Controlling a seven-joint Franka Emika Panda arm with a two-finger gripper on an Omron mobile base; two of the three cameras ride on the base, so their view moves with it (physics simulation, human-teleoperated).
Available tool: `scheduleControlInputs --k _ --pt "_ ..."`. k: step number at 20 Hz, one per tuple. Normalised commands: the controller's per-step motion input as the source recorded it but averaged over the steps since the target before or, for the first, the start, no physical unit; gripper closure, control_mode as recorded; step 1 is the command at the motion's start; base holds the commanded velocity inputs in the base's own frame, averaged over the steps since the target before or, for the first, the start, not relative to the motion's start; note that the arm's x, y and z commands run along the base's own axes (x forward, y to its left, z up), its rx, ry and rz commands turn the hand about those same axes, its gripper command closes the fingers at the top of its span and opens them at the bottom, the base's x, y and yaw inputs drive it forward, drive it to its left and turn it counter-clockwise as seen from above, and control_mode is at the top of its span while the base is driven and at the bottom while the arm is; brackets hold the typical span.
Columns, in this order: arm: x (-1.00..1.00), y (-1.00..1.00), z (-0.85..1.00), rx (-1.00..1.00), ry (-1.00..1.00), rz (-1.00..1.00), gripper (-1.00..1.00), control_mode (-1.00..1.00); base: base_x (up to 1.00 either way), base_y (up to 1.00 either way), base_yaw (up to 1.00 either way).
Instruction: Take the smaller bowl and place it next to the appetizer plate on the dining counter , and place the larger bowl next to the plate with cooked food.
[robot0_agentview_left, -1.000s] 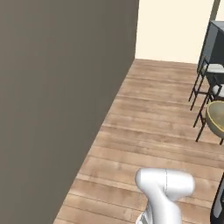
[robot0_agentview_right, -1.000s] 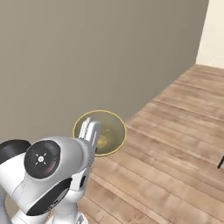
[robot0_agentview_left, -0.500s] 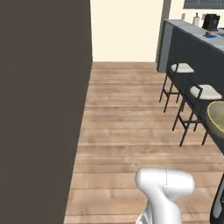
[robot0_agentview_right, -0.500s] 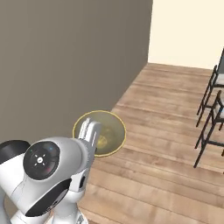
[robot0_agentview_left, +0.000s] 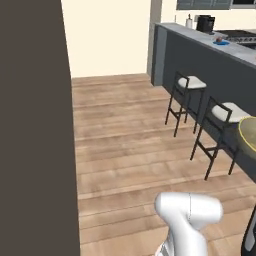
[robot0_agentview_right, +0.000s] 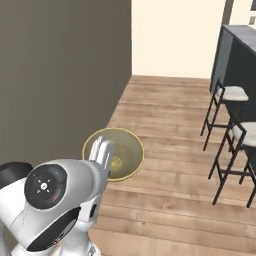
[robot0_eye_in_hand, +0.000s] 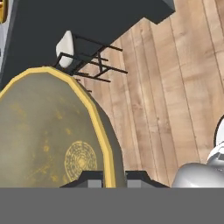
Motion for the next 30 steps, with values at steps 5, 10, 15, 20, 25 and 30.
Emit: scheduleControlInputs --k 5,10,15,20,25,30 --pt "0.0 0.0 0.0 0.0 0.0 0.0 1.0 1.0 1.0 0.59 -0.26" --pt "0.0 0.0 0.0 0.0 0.0 0.0 1.0 1.0 1.0 0.4 -0.27" --pt "0.0 0.0 0.0 0.0 0.0 0.0 1.0 1.0 1.0 0.26 -0.29" --pt "0.0 0.0 0.0 0.0 0.0 0.0 1.0 1.0 1.0 0.25 -0.3" --pt "0.0 0.0 0.0 0.0 0.0 0.0 1.0 1.0 1.0 0.31 -0.3" --pt "0.0 0.0 0.0 0.0 0.0 0.0 1.0 1.0 1.0 0.32 -0.32"
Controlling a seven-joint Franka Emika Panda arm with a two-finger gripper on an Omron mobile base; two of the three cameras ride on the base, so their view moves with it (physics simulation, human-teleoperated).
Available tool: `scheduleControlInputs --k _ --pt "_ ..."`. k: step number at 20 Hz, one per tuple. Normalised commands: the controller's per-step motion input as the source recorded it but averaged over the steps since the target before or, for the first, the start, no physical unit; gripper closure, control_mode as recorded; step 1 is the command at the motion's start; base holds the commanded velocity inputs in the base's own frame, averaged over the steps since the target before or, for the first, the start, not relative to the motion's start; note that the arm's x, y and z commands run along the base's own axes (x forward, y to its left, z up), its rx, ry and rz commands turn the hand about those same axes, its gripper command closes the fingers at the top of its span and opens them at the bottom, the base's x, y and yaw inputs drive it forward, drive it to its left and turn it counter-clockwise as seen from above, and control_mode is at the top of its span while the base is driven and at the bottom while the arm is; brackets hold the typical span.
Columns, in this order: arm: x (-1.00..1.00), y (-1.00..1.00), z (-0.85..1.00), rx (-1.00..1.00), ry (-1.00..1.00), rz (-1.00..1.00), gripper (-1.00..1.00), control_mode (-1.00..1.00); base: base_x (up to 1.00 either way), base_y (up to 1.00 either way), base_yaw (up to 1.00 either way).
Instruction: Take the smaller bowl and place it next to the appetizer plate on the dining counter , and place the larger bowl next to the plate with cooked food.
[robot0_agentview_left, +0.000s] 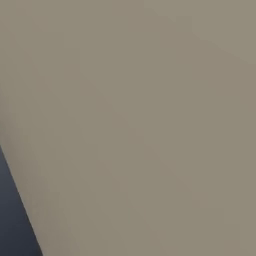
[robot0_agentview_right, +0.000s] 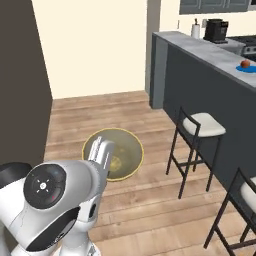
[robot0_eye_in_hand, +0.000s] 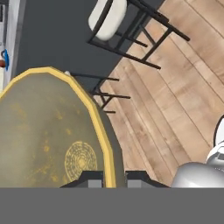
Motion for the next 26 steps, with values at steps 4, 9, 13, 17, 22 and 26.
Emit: scheduleControlInputs --k 4,9,13,17,22,26 --pt "0.0 0.0 0.0 0.0 0.0 0.0 1.0 1.0 1.0 0.02 -0.22" --pt "0.0 0.0 0.0 0.0 0.0 0.0 1.0 1.0 1.0 0.0 -0.5" --pt "0.0 0.0 0.0 0.0 0.0 0.0 1.0 1.0 0.99 0.02 -0.65" --pt "0.0 0.0 0.0 0.0 0.0 0.0 1.0 1.0 1.0 0.09 -0.59" --pt "0.0 0.0 0.0 0.0 0.0 0.0 1.0 1.0 1.0 0.18 -0.4" --pt "0.0 0.0 0.0 0.0 0.0 0.0 1.0 1.0 1.0 0.36 -0.17"
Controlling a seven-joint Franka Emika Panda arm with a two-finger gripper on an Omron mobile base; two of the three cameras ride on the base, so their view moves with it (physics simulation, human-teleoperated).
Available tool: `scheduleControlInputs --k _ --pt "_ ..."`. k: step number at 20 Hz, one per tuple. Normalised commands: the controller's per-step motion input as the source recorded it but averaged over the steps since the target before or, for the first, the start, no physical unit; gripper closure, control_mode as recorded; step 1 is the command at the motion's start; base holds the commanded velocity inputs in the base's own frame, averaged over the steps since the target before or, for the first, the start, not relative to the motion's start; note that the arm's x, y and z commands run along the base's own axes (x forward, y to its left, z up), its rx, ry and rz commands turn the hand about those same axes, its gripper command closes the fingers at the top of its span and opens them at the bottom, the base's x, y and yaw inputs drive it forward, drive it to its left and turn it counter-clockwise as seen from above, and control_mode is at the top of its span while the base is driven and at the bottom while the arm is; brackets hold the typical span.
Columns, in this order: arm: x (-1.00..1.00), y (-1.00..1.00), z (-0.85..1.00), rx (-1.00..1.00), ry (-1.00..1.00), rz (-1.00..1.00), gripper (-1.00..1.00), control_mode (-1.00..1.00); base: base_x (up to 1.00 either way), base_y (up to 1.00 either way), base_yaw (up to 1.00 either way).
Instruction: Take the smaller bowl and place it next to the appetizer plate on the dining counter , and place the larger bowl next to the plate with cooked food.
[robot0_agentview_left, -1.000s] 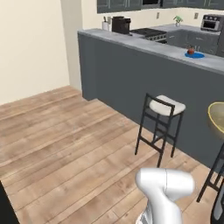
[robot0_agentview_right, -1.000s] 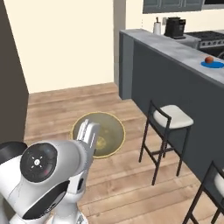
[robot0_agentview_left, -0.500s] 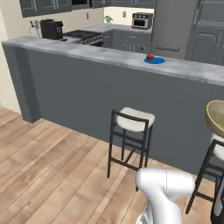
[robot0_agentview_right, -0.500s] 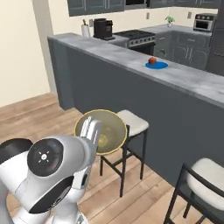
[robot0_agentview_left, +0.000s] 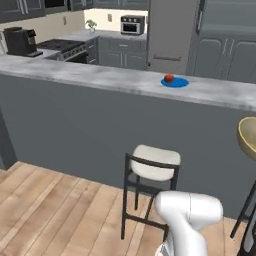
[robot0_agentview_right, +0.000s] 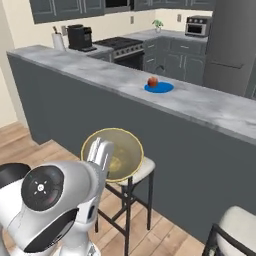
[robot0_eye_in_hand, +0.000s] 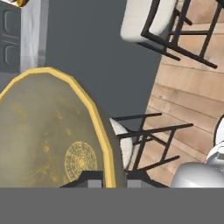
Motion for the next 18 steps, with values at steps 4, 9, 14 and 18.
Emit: scheduleControlInputs --k 4,9,14,18 --pt "0.0 0.0 0.0 0.0 0.0 0.0 1.0 1.0 1.0 0.2 -0.08" --pt "0.0 0.0 0.0 0.0 0.0 0.0 1.0 1.0 1.0 -0.52 0.01" --pt "0.0 0.0 0.0 0.0 0.0 0.0 1.0 1.0 1.0 -0.99 0.17" --pt "0.0 0.0 0.0 0.0 0.0 0.0 1.0 1.0 1.0 -0.95 0.48"
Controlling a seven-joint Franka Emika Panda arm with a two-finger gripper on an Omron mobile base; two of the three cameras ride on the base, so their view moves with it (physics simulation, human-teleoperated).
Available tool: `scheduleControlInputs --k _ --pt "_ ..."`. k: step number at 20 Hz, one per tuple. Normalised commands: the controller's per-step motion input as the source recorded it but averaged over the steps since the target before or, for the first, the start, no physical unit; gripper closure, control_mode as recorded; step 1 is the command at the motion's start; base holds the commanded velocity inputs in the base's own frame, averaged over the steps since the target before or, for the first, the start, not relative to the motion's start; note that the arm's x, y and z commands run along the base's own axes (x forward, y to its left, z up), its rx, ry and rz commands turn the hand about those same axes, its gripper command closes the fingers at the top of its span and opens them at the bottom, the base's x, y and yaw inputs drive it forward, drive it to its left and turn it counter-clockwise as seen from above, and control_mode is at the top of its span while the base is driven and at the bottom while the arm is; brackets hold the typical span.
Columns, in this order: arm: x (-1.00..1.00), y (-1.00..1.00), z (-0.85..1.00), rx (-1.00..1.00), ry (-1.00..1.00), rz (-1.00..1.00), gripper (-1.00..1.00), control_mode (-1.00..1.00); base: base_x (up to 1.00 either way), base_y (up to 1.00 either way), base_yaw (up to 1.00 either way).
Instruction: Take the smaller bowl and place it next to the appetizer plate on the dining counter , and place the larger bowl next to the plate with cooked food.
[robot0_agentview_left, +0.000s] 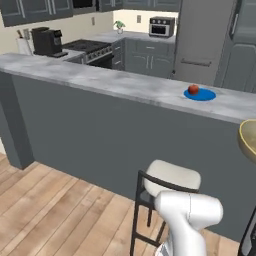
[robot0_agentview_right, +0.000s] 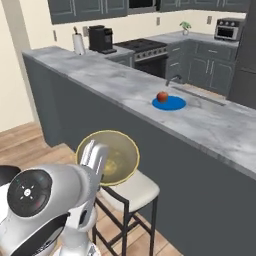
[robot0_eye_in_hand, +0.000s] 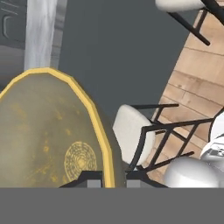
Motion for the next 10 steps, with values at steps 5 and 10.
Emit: scheduleControlInputs --k 5,10 --pt "0.0 0.0 0.0 0.0 0.0 0.0 1.0 1.0 0.99 -0.89 0.54" --pt "0.0 0.0 0.0 0.0 0.0 0.0 1.0 1.0 0.4 -0.32 0.11"
